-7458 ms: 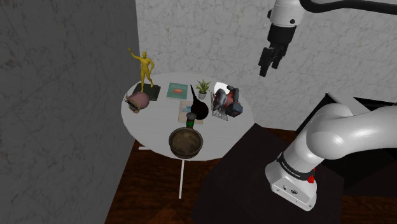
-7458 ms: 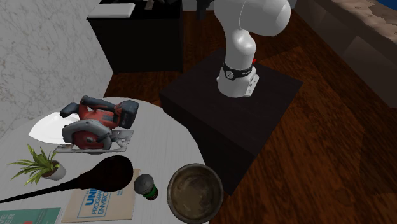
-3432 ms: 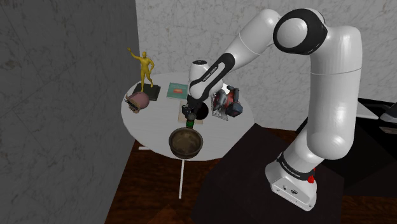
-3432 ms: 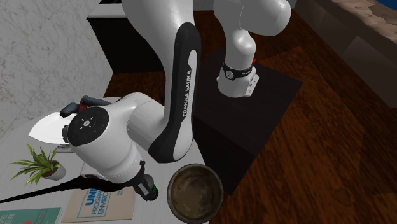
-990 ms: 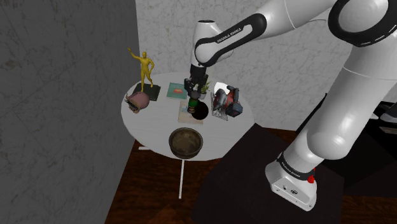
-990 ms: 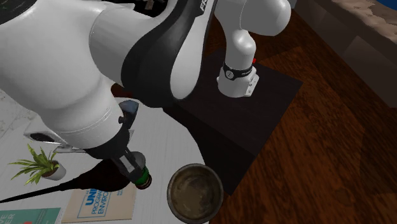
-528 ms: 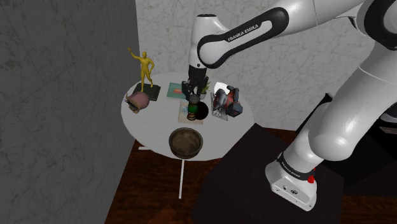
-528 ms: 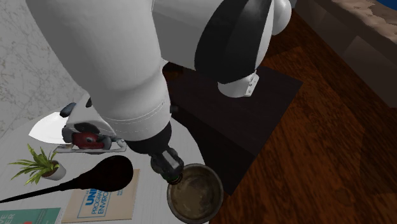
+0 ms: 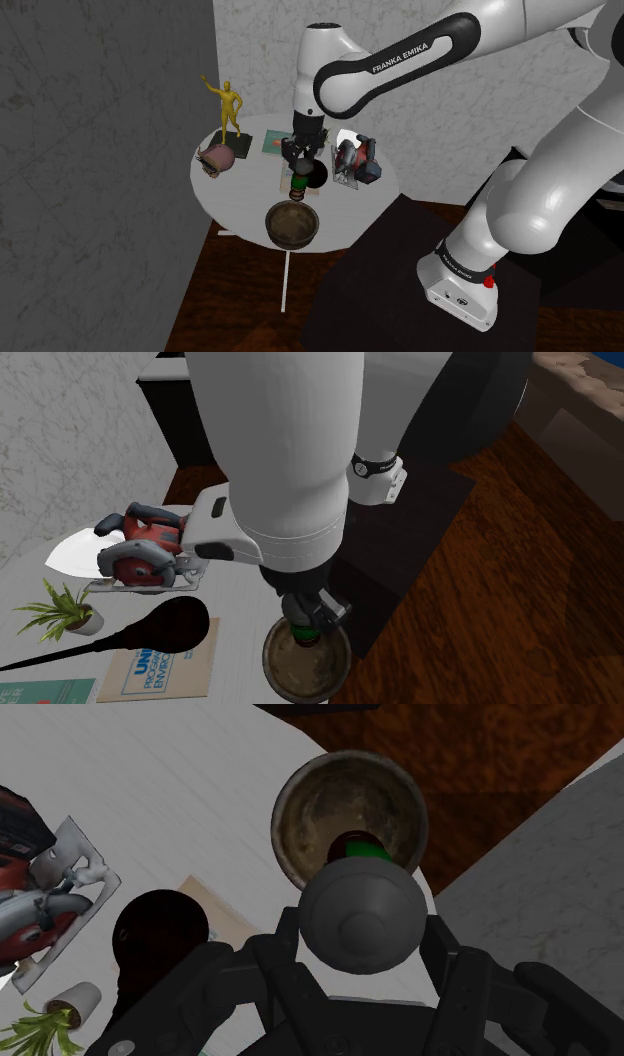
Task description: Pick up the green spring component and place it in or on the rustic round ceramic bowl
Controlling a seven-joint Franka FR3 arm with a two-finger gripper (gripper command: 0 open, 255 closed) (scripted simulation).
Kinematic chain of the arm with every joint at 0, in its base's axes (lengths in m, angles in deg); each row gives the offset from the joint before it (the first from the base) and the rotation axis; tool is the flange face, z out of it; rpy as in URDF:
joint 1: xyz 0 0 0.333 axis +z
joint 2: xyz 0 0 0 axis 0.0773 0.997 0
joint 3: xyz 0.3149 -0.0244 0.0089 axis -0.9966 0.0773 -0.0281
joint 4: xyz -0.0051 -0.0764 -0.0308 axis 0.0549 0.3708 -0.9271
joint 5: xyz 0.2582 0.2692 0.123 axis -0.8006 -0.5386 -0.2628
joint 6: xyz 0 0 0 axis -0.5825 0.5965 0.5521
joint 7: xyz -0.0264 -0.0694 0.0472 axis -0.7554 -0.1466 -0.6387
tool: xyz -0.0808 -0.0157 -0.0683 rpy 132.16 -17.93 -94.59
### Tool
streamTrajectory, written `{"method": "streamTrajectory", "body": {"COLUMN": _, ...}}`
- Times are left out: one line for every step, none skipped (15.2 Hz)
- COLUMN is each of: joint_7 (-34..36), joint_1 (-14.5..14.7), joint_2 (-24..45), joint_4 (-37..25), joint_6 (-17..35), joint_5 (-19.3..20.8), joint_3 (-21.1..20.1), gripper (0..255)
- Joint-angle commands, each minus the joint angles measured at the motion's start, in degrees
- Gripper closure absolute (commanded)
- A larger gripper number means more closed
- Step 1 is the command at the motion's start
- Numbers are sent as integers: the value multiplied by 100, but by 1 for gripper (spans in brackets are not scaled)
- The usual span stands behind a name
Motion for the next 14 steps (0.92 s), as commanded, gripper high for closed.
{"method": "streamTrajectory", "body": {"joint_7": 33, "joint_1": 7, "joint_2": 97, "joint_4": 59, "joint_6": 157, "joint_5": 17, "joint_3": -13, "gripper": 255}}
{"method": "streamTrajectory", "body": {"joint_7": 40, "joint_1": 7, "joint_2": 145, "joint_4": 90, "joint_6": 236, "joint_5": 27, "joint_3": -15, "gripper": 255}}
{"method": "streamTrajectory", "body": {"joint_7": 48, "joint_1": 7, "joint_2": 194, "joint_4": 121, "joint_6": 316, "joint_5": 37, "joint_3": -16, "gripper": 255}}
{"method": "streamTrajectory", "body": {"joint_7": 56, "joint_1": 6, "joint_2": 245, "joint_4": 150, "joint_6": 395, "joint_5": 47, "joint_3": -17, "gripper": 255}}
{"method": "streamTrajectory", "body": {"joint_7": 64, "joint_1": 6, "joint_2": 297, "joint_4": 179, "joint_6": 474, "joint_5": 58, "joint_3": -18, "gripper": 255}}
{"method": "streamTrajectory", "body": {"joint_7": 73, "joint_1": 6, "joint_2": 350, "joint_4": 205, "joint_6": 554, "joint_5": 70, "joint_3": -19, "gripper": 255}}
{"method": "streamTrajectory", "body": {"joint_7": 82, "joint_1": 6, "joint_2": 405, "joint_4": 231, "joint_6": 633, "joint_5": 82, "joint_3": -19, "gripper": 255}}
{"method": "streamTrajectory", "body": {"joint_7": 91, "joint_1": 5, "joint_2": 460, "joint_4": 255, "joint_6": 712, "joint_5": 95, "joint_3": -20, "gripper": 255}}
{"method": "streamTrajectory", "body": {"joint_7": 101, "joint_1": 5, "joint_2": 517, "joint_4": 278, "joint_6": 792, "joint_5": 109, "joint_3": -20, "gripper": 255}}
{"method": "streamTrajectory", "body": {"joint_7": 112, "joint_1": 6, "joint_2": 575, "joint_4": 300, "joint_6": 871, "joint_5": 123, "joint_3": -19, "gripper": 255}}
{"method": "streamTrajectory", "body": {"joint_7": 123, "joint_1": 6, "joint_2": 635, "joint_4": 320, "joint_6": 949, "joint_5": 138, "joint_3": -18, "gripper": 255}}
{"method": "streamTrajectory", "body": {"joint_7": 134, "joint_1": 6, "joint_2": 695, "joint_4": 339, "joint_6": 1028, "joint_5": 154, "joint_3": -17, "gripper": 255}}
{"method": "streamTrajectory", "body": {"joint_7": 146, "joint_1": 7, "joint_2": 757, "joint_4": 357, "joint_6": 1107, "joint_5": 171, "joint_3": -16, "gripper": 255}}
{"method": "streamTrajectory", "body": {"joint_7": 158, "joint_1": 8, "joint_2": 820, "joint_4": 373, "joint_6": 1185, "joint_5": 188, "joint_3": -14, "gripper": 255}}
